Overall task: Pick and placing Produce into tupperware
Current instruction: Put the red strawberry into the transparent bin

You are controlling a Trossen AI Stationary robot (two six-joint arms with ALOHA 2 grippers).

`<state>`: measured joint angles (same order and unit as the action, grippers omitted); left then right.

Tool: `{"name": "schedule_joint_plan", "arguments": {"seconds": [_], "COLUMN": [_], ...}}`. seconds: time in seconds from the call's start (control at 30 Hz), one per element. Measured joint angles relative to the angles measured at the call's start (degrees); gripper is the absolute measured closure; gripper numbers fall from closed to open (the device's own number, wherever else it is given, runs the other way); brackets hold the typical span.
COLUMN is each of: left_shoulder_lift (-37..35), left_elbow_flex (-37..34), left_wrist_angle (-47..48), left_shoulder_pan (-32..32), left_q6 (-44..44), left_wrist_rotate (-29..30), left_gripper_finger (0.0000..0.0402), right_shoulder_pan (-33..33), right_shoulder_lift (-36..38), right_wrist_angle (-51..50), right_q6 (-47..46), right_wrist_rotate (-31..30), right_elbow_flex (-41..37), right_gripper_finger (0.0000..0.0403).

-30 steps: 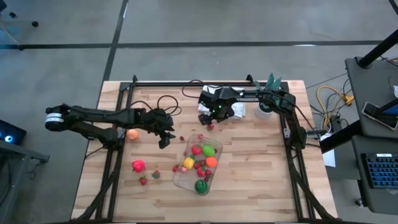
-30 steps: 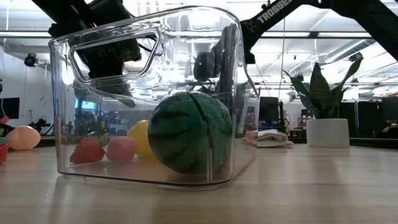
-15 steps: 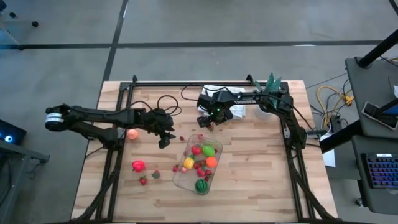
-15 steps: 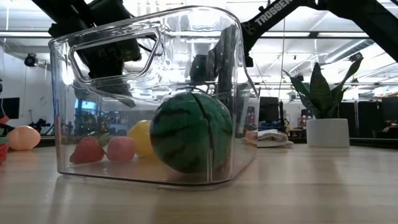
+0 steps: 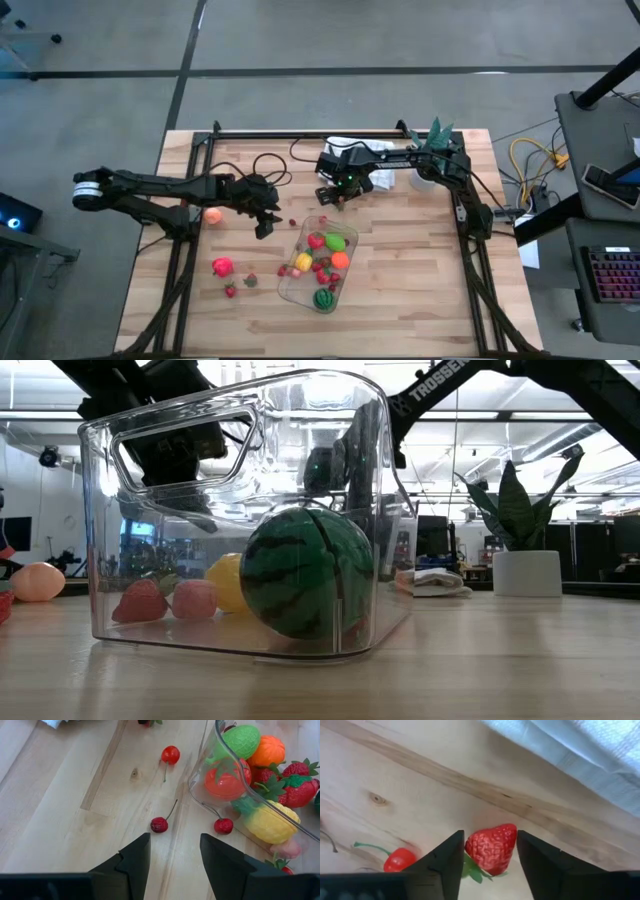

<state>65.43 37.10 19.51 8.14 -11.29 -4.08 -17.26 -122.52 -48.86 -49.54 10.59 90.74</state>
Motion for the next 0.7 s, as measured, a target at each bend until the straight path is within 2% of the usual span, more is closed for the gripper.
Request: {"name": "schedule_joint_plan", "arguments": {"seconds": [0.23,0.47,0.7], "left_shoulder_lift": [0.0,0.0,0.0], "left_elbow_flex": [0.0,0.0,0.0], "left_wrist_angle": [0.0,0.0,0.2], "left_shoulder_pan": [0.0,0.0,0.0], "left_q6": [0.2,0.2,0.2], "left_wrist_rotate": [0.0,0.0,0.0], "left_gripper_finger": [0.0244,0.0244,0.0244], "right_shoulder_pan": [0.0,0.0,0.4], "right_shoulder_lift": [0.1,0.8,5.6], "right_wrist_angle": [-0.1,-0.2,-0.9], "right_q6": [0.0,0.1,1.3], "right_wrist_rotate": [0.3,0.5,1.4], "right_elbow_flex": [0.1,0.2,5.6], "right_gripper_finger": [0.0269,0.0267,0.0275]}}
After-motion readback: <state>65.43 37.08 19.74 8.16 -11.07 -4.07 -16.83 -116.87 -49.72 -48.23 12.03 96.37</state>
